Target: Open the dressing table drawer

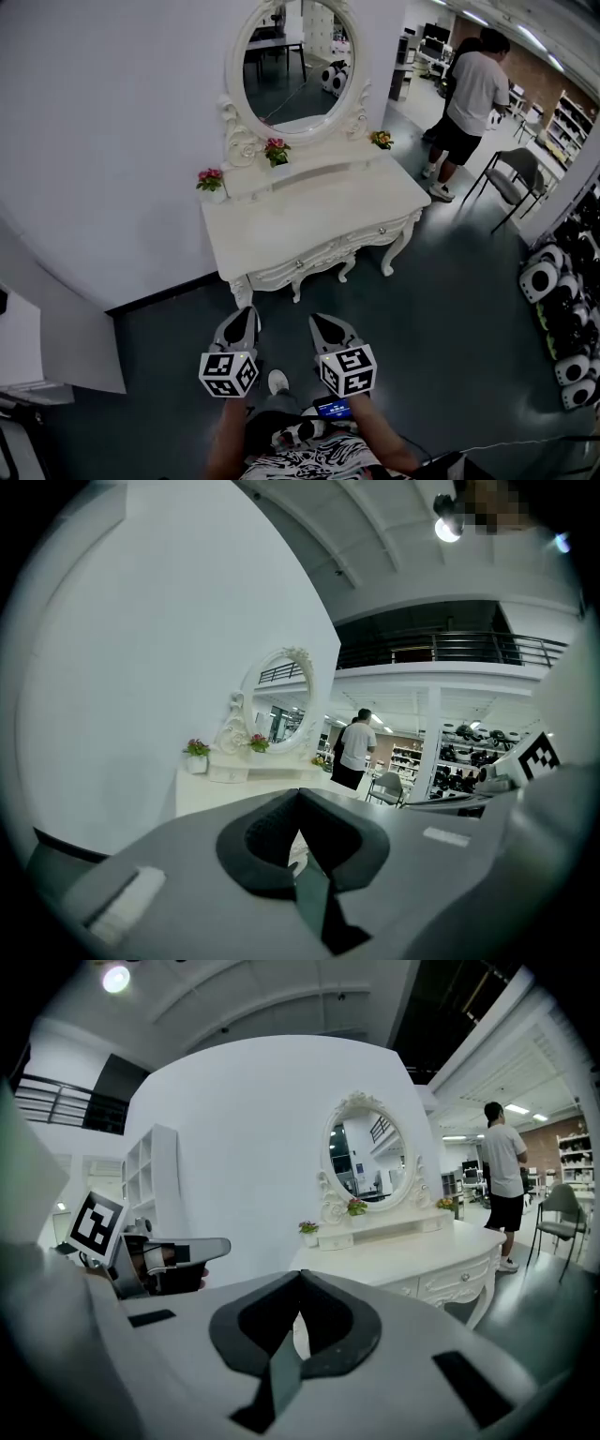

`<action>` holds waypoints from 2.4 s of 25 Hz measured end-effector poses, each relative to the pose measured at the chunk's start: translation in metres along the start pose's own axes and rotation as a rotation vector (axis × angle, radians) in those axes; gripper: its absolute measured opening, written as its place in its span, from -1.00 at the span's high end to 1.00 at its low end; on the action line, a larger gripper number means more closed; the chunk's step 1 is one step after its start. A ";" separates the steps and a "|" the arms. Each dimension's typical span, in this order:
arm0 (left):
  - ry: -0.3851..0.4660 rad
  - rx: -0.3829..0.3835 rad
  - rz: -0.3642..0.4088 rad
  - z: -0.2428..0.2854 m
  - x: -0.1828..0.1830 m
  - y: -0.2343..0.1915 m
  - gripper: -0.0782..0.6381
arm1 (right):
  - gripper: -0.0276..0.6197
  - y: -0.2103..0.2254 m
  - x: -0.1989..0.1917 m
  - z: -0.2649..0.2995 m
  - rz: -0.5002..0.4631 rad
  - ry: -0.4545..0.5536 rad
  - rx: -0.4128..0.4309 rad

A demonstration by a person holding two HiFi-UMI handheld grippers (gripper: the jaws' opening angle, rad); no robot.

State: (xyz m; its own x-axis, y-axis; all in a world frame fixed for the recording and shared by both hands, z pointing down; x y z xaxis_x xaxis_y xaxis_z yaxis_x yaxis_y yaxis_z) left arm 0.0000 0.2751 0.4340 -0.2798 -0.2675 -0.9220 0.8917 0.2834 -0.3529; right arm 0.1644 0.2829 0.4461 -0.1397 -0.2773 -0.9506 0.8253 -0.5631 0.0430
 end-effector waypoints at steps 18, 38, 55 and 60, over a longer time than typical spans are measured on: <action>-0.034 0.039 0.001 0.142 0.024 -0.109 0.77 | 0.66 0.066 0.018 0.171 -0.002 -0.095 -0.031; -0.106 0.002 -0.045 0.311 0.081 -0.241 0.78 | 0.68 0.112 0.082 0.372 -0.016 -0.130 -0.090; -0.211 0.021 -0.008 0.366 0.053 -0.269 0.78 | 0.64 0.131 0.060 0.441 -0.025 -0.212 -0.048; -0.256 0.041 -0.017 0.384 0.039 -0.284 0.77 | 0.60 0.134 0.047 0.473 -0.030 -0.267 -0.014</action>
State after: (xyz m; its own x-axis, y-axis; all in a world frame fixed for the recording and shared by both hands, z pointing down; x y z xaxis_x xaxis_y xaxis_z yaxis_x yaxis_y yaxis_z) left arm -0.1276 -0.1691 0.5590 -0.2002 -0.4981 -0.8437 0.9029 0.2406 -0.3563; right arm 0.0099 -0.1736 0.5528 -0.3024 -0.4570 -0.8365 0.8255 -0.5642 0.0098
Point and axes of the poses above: the fingertips, and each gripper's own axes: z forward along the fingers, y to its right, x out of its top, the point moved 3 cm from there along -z, backward along the fingers, and after that the axes turned 7 degrees about -z, right-handed, at the moved point
